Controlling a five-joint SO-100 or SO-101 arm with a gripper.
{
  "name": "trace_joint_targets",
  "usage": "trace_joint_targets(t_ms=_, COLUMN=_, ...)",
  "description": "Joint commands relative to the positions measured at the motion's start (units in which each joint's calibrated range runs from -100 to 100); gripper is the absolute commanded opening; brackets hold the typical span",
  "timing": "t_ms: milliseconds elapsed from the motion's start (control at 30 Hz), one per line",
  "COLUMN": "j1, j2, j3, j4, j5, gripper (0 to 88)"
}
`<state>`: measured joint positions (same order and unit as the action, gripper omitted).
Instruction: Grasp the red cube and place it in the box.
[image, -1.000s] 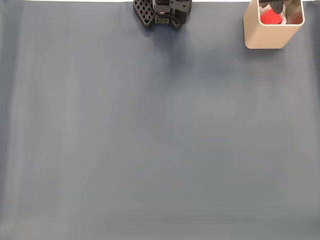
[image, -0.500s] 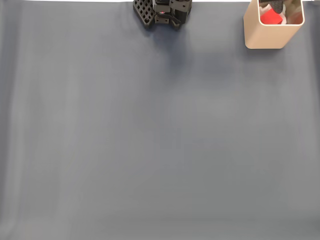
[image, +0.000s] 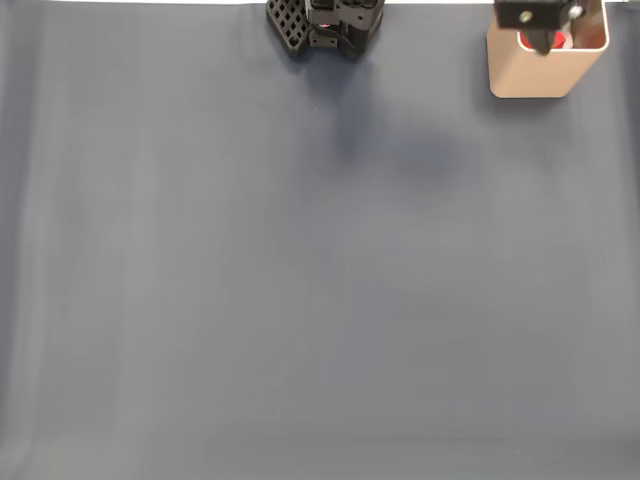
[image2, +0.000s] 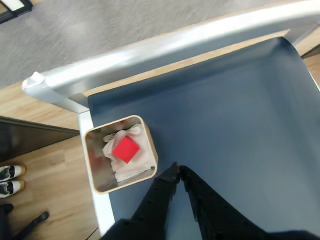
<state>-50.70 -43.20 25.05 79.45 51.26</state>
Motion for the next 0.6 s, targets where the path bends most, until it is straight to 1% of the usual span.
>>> trace_joint_targets(t_ms=0, j1=3.87, j2=-1.33, j3=-2.62, j4=-0.05, j5=-0.1, gripper=0.1)
trace_joint_targets(t_ms=333, j1=17.57, j2=-1.58, j3=-0.98, j4=-0.79, j5=0.1, gripper=0.1)
trace_joint_targets(t_ms=567, j1=27.3, j2=-3.06, j3=3.21, j4=-2.59, j5=0.39, gripper=0.1)
